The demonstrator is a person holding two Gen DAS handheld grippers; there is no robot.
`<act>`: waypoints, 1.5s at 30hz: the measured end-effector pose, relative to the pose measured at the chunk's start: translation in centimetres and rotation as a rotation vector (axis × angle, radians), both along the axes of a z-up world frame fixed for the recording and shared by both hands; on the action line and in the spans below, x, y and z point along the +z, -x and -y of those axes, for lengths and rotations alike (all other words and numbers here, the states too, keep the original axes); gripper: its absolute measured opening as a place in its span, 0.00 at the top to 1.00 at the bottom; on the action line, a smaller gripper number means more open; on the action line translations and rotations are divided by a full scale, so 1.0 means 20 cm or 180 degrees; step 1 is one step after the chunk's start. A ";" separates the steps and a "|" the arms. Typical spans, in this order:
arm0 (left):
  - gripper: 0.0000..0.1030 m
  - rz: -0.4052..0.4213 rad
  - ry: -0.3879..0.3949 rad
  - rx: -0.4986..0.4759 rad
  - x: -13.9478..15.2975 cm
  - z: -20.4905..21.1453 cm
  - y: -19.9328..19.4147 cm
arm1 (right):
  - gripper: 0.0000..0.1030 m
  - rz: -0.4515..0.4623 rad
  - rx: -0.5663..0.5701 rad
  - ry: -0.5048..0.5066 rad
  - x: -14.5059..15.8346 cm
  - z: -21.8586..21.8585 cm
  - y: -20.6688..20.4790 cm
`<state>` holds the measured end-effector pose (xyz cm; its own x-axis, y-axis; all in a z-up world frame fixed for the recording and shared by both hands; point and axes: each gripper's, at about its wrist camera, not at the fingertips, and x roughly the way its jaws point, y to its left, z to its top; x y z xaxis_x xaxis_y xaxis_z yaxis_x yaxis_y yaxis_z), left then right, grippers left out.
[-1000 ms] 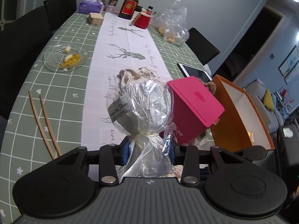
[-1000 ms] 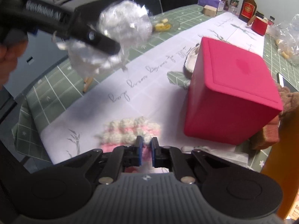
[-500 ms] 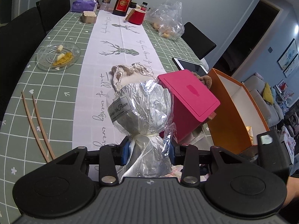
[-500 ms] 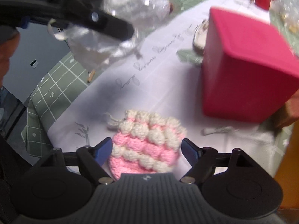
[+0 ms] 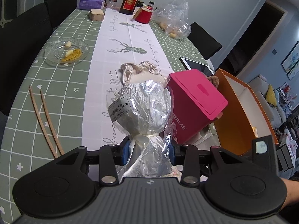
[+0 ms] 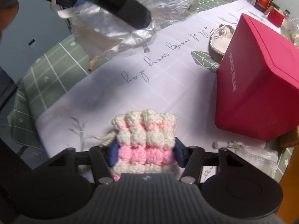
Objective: Organize soft objects
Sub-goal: 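Grasp the pink-and-white crochet pouch with the right tool, then carry the wrapped ball and crochet pouch with both tools to the orange box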
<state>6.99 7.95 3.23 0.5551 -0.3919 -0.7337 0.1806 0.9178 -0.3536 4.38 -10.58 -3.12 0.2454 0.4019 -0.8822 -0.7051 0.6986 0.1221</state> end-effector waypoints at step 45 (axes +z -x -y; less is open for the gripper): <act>0.56 0.0291 0.0066 -0.1196 0.18 1.21 -0.15 | 0.50 0.0850 -0.2015 -0.0663 0.66 1.47 -0.07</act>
<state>10.04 -16.30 6.91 0.4328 -0.5947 -0.6775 0.5346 0.7745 -0.3383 5.82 -39.94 10.10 0.6838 0.2645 -0.6800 -0.1967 0.9643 0.1773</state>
